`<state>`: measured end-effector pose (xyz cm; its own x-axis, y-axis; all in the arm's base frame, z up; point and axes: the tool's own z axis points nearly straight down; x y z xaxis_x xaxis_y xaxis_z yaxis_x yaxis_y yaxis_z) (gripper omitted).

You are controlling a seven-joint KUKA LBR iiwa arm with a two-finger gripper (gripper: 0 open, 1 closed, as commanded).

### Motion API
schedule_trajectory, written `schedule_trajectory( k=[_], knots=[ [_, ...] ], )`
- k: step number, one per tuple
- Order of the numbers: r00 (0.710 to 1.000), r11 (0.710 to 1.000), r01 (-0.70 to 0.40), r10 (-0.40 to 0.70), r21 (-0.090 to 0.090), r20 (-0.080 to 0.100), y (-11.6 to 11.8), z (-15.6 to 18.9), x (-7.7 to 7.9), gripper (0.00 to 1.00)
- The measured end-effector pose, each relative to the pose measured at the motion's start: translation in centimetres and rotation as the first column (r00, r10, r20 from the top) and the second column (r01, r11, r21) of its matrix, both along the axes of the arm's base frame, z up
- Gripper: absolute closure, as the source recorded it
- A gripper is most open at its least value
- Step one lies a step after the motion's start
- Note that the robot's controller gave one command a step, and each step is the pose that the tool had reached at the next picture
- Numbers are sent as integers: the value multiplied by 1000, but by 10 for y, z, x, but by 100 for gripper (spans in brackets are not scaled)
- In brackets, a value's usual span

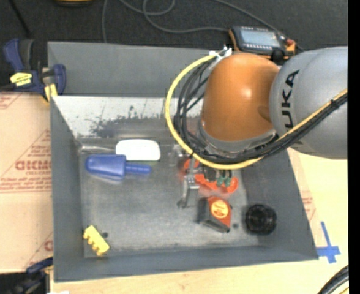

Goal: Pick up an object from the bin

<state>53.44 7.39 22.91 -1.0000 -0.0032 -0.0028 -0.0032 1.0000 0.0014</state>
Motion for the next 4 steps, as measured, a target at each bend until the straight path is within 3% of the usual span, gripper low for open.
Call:
schedule_trajectory(
  k=[1, 2, 3, 4],
  knots=[
    [999, 999, -39, 39, -1, 3, -54, -19, 22, 0],
    [1000, 1000, -29, 29, -5, 2, -81, -31, 32, 0],
    [994, 994, -107, 107, 0, 7, -97, -70, 51, 0],
    [967, 967, 254, -254, 0, 3, -106, -54, 44, 100]
  ],
)
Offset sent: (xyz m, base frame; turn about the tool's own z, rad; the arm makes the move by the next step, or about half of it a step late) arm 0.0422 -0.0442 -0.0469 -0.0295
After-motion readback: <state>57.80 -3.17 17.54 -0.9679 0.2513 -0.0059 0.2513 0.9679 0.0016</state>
